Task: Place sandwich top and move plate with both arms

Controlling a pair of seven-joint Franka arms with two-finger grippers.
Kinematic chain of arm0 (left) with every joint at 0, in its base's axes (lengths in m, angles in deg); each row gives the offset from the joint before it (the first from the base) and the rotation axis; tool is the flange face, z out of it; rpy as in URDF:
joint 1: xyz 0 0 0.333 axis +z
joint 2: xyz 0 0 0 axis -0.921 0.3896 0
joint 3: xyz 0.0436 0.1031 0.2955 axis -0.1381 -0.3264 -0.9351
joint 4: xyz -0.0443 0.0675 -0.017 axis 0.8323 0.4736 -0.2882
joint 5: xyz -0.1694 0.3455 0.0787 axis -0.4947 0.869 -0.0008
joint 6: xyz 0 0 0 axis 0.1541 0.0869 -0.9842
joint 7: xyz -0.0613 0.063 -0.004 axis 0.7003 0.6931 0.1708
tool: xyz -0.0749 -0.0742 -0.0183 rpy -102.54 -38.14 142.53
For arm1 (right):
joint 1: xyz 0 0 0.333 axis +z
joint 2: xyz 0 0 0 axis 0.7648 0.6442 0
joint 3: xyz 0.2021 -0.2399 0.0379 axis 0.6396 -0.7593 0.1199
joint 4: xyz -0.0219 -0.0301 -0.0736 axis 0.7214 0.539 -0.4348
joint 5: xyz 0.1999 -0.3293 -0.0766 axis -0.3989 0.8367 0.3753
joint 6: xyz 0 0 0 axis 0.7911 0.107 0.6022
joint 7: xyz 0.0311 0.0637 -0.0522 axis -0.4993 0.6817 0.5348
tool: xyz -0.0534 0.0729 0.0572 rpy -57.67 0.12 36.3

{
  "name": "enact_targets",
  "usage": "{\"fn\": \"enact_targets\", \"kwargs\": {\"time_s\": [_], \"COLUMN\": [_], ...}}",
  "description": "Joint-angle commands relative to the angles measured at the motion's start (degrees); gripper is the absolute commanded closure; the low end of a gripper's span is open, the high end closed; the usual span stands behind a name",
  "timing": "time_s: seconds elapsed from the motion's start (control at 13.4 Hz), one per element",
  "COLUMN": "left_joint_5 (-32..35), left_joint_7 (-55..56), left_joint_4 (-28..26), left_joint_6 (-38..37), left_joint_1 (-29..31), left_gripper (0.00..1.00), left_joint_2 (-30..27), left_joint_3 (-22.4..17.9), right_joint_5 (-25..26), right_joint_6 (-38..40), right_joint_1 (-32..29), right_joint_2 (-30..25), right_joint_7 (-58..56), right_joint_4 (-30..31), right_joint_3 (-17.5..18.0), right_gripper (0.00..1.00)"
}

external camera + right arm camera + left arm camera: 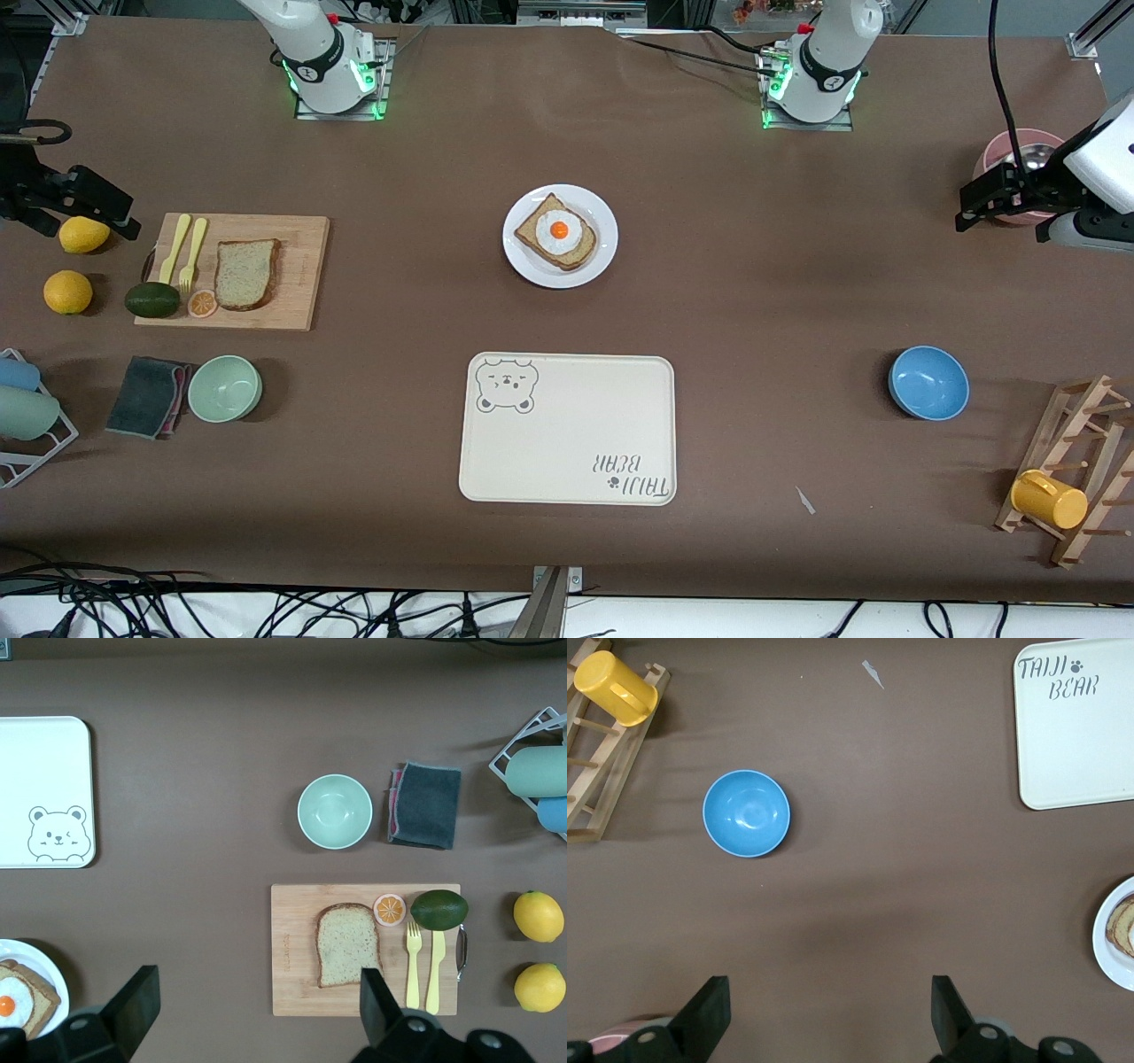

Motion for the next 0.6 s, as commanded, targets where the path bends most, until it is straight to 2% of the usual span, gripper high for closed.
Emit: {"fn": "enact_targets", "kwargs": {"time_s": [0.0,0.52], "left_joint_5": [-0.71,-0.71], "left_joint_7": [0.05,0.14], "left_joint_4": [-2.81,-3.60], "left_joint_6": [2.47,3.00], "left_joint_1": [0.20,0.20], "left_gripper": [0.00,0.00], "left_joint_2": [-0.93,-0.93], "left_joint_3": [-0.03,-0.03], "right_joint_5": [0.50,0.59], "right_joint_6": [0.24,0.51], "right_joint_1": [0.00,0.00], "right_joint_2": [0.16,0.25], "right_joint_7": [0.39,0.30], "right_joint_4": [-0.70,-0.70], "right_joint_3": [0.21,0.21], "right_gripper": [0.00,0.00]}}
